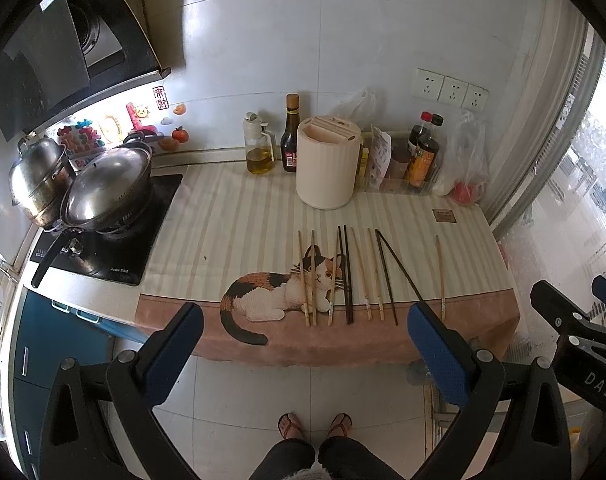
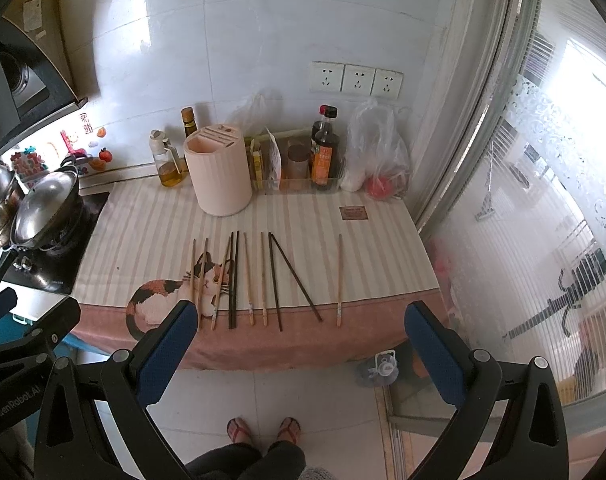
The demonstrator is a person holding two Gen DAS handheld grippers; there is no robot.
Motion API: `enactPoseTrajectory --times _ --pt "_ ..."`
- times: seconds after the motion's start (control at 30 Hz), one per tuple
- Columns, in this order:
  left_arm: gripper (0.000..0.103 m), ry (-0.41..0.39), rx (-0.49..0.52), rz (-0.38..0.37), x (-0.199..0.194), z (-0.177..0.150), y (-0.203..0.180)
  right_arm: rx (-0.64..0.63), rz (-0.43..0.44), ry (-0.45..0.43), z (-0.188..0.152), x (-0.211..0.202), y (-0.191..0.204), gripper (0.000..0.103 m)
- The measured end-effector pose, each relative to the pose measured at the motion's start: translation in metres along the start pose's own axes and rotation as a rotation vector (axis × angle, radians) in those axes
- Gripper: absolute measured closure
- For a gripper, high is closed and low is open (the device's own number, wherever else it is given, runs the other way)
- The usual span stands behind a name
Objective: Organize utensils
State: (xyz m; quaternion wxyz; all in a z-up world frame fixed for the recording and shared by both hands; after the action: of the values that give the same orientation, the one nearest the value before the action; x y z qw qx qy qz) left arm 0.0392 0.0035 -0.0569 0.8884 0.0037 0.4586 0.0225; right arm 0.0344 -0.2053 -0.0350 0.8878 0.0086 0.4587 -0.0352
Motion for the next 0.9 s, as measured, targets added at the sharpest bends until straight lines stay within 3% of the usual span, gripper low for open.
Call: enactPoseTrajectory --times 0.9 --pt "0.0 0.001 0.005 -0.012 0.0044 -0.0041 0.0042 0.015 -0.01 0.011 -0.0048 0.0068 0.0032 0.0"
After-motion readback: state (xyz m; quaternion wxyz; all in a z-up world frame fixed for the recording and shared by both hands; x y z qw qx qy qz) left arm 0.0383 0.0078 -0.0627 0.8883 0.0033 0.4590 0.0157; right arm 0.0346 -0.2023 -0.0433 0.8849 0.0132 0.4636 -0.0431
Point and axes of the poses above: each gripper's, at about its wrist camera, not at the fingertips, and x roughly the way its jaws point, y to its left, z to its top, the point moved 6 cm from there along x, roughly the way its jaws point, and after that the axes turned 3 degrees about z, right-handed, at the moved point
